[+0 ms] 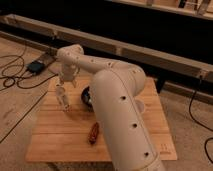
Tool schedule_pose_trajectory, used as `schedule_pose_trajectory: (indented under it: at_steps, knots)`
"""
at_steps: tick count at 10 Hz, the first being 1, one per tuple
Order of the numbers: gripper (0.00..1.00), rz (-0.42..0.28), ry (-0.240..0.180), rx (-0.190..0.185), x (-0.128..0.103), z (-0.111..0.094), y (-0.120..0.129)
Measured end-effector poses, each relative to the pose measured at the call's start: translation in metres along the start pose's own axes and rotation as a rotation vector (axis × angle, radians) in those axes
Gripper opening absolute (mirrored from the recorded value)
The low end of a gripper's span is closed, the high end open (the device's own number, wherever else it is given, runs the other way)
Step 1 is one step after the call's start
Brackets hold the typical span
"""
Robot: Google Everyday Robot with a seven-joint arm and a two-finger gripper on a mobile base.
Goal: Knock the bottle over
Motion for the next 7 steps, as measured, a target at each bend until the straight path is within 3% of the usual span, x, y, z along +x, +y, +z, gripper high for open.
schedule_pose_trajectory:
  at_steps: [4, 7]
  knots:
    - [0.68, 0.074, -0.072, 0.011, 0.051, -0.002, 0.015]
    - [0.68, 0.117, -0.156, 0.001, 0.118, -0.008, 0.037]
